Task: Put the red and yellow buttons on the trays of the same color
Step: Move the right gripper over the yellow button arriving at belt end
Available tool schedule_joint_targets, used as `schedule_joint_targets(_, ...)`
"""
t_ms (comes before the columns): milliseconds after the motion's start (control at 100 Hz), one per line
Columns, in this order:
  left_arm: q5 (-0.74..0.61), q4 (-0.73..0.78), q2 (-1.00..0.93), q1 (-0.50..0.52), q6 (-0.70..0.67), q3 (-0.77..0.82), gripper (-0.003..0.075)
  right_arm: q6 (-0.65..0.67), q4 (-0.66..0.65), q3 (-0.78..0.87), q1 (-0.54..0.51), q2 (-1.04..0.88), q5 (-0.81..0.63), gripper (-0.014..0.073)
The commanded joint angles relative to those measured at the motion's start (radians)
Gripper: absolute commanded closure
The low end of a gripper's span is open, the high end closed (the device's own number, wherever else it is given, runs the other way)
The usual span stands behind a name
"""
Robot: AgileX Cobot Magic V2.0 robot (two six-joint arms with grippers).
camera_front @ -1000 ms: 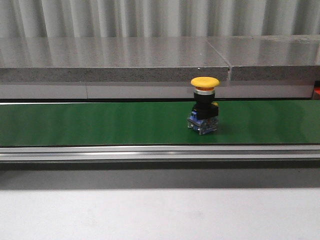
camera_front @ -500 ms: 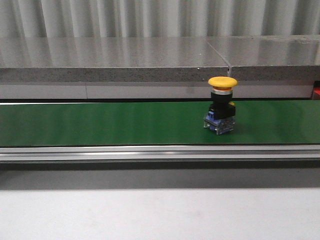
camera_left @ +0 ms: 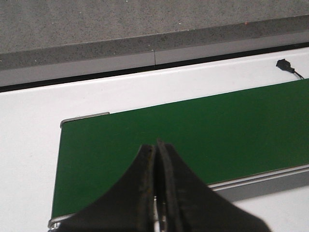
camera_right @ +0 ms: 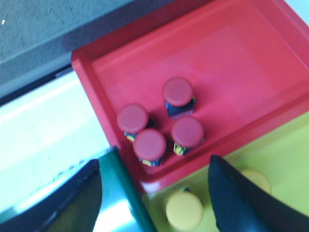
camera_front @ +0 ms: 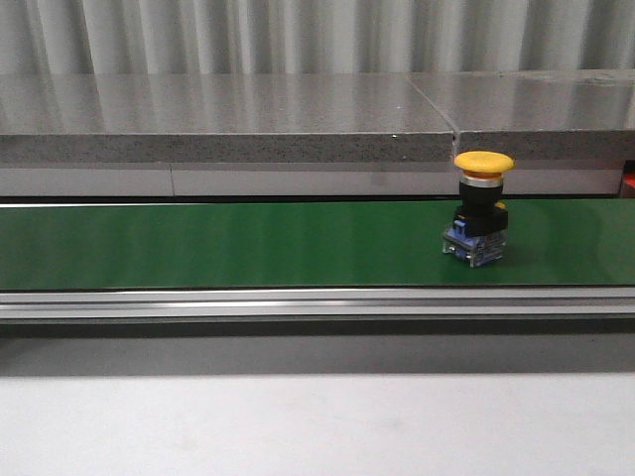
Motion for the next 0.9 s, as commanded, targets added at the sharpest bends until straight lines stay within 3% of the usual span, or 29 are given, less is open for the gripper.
schedule_joint_targets(0, -0.073, -0.011, 0.001, -0.009, -0.008, -0.029, 0.0741, -0.011, -0.008, 0.037, 0.012, -0.093, -0.075, 0.011)
schedule_joint_targets(320, -0.073, -0.011, 0.001, -0.009, -0.008, -0.029, 0.0741, -0.027, -0.011, 0.166, 0.102, -0.185, -0.057, 0.011)
schedule_joint_targets(890, -0.073, -0.011, 0.001, -0.009, -0.008, -0.029, 0.0741, -0.104, -0.004, 0.167, 0.383, -0.185, 0.121, 0.011)
